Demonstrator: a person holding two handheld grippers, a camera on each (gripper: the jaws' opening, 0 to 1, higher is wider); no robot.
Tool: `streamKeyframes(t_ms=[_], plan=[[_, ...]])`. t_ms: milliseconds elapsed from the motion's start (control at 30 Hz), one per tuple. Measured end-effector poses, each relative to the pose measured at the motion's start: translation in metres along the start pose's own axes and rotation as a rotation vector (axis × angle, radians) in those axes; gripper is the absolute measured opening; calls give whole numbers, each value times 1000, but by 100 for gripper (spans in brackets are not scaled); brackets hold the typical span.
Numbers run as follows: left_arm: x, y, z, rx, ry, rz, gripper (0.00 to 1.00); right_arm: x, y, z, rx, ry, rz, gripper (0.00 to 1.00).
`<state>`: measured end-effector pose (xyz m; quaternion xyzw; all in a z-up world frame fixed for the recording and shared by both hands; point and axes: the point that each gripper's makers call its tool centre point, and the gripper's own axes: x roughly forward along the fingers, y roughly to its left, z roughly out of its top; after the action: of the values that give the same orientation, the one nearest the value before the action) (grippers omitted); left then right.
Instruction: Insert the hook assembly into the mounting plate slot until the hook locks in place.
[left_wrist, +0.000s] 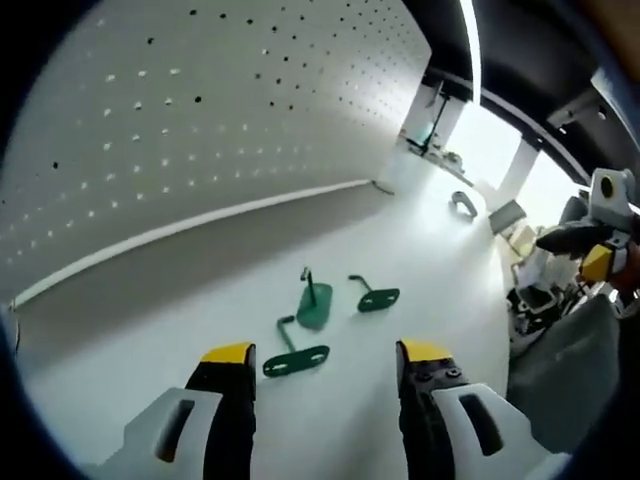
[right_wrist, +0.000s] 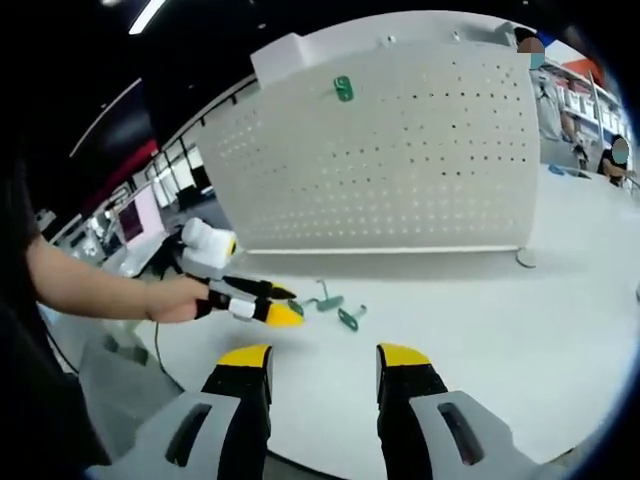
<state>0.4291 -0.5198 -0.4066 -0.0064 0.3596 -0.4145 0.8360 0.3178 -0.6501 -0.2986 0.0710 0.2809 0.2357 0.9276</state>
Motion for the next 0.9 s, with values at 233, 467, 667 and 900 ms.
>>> streamKeyframes(t_ms=[233, 467, 667, 900], plan=[[4, 5, -7, 35, 30, 9, 41, 3, 0, 0, 3, 5, 1, 41], [3, 7, -11, 63, 49, 14, 13, 6, 1, -1, 12, 10, 3, 41], [5, 2, -11, 52, 46, 2, 5, 6, 3, -3, 13, 17, 8, 41], [1, -6, -7, 24, 36, -18, 3, 7, 3, -3, 14, 15, 8, 40]])
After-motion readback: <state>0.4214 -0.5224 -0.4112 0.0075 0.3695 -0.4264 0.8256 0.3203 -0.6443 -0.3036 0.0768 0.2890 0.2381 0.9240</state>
